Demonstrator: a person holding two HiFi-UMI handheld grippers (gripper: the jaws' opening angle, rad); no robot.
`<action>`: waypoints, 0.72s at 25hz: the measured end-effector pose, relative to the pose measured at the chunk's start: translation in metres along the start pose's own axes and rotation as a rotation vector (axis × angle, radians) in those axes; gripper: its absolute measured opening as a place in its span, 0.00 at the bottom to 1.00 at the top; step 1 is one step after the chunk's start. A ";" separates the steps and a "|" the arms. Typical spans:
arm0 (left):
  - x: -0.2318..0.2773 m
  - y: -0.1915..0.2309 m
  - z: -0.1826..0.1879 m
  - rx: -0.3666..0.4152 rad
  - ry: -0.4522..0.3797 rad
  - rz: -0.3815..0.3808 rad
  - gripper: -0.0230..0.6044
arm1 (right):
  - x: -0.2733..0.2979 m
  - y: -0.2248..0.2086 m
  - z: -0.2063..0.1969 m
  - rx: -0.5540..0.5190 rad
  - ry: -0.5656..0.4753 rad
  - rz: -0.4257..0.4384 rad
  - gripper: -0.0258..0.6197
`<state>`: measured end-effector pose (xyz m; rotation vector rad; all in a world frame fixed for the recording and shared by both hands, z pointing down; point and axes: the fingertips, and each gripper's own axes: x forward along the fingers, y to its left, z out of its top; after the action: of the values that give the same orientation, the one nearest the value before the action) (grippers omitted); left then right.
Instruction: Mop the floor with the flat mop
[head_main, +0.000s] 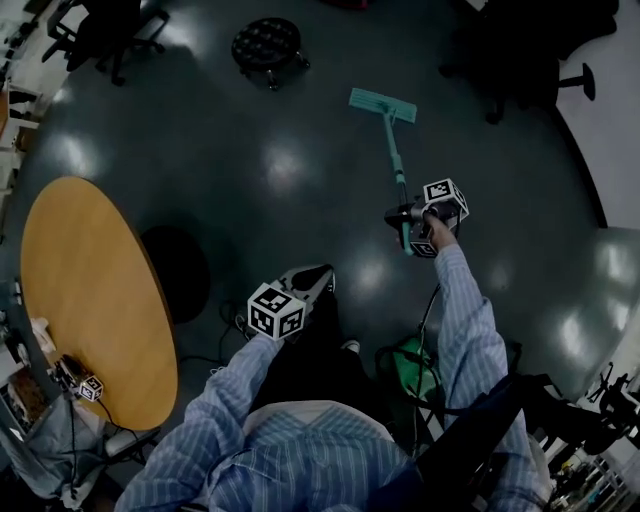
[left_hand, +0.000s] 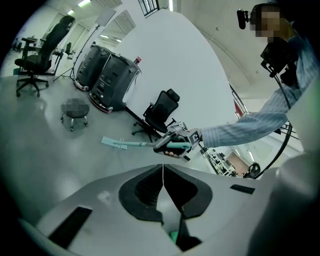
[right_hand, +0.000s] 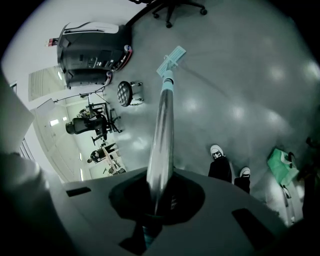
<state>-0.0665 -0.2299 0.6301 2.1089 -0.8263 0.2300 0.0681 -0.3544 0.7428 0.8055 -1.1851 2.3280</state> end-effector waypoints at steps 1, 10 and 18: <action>-0.001 0.003 -0.003 -0.008 0.002 0.000 0.05 | 0.001 0.005 0.012 -0.005 -0.008 -0.013 0.08; -0.006 0.029 -0.023 -0.049 0.028 0.018 0.05 | 0.015 0.057 0.103 -0.007 -0.068 -0.006 0.08; -0.024 0.055 -0.018 -0.069 -0.002 0.084 0.05 | 0.032 0.056 0.112 -0.005 -0.099 0.005 0.08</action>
<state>-0.1168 -0.2281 0.6669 2.0123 -0.9125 0.2408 0.0459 -0.4749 0.7834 0.9272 -1.2343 2.3117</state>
